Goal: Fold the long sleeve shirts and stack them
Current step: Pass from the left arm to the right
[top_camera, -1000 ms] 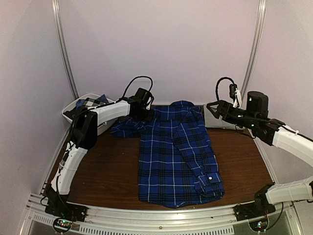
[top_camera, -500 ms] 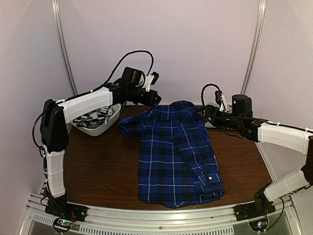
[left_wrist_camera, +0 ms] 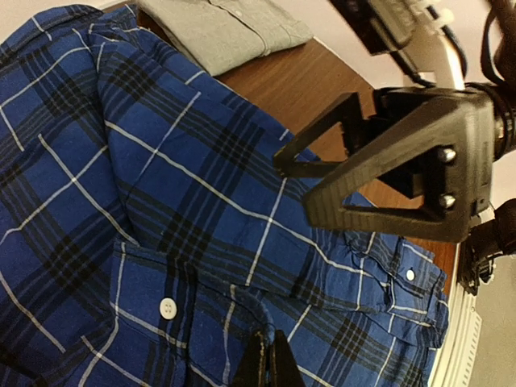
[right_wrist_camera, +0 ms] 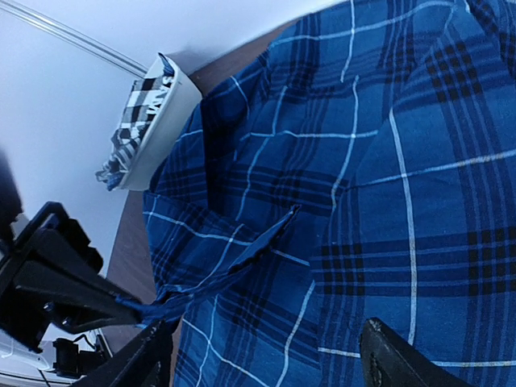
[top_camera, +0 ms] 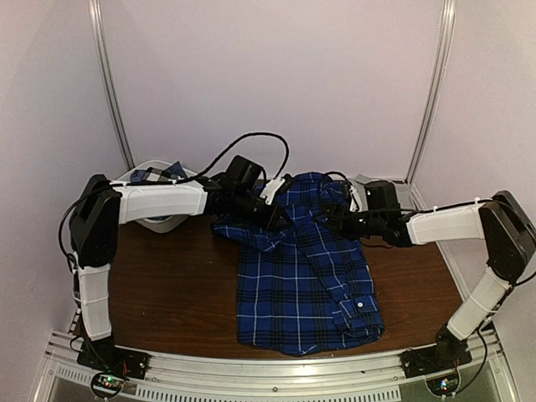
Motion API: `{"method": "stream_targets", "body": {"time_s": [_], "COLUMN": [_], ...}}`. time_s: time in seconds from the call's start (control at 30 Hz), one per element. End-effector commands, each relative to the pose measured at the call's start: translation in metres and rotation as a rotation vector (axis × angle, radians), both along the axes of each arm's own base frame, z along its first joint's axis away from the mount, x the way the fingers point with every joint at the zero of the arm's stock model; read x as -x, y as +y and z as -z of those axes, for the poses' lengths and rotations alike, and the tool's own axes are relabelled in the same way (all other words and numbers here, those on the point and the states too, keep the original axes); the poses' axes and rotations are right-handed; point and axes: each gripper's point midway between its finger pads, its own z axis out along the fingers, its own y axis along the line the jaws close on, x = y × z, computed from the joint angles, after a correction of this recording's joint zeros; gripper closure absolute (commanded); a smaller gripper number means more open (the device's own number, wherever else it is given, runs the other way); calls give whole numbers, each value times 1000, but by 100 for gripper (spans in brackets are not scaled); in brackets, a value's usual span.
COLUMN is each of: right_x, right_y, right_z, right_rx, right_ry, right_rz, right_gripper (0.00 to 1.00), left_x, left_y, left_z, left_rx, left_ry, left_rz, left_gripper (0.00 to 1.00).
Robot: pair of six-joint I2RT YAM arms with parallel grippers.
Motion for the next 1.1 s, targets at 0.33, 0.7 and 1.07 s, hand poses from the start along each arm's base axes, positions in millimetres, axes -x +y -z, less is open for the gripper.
{"method": "stream_targets", "body": {"time_s": [0.33, 0.7, 1.07], "right_x": [5, 12, 21], "right_y": [57, 55, 61], "right_z": [54, 68, 81], "right_rx": [-26, -81, -56], "right_ry": [141, 200, 243], "right_rz": [-63, -36, -43], "right_gripper": [24, 25, 27], "left_x": [35, 56, 45], "left_y": [-19, -14, -8], "left_z": [37, 68, 55], "left_rx": [-29, -38, -12], "left_ry": [0, 41, -26], "left_rz": [76, 64, -13], "left_gripper": [100, 100, 100]}}
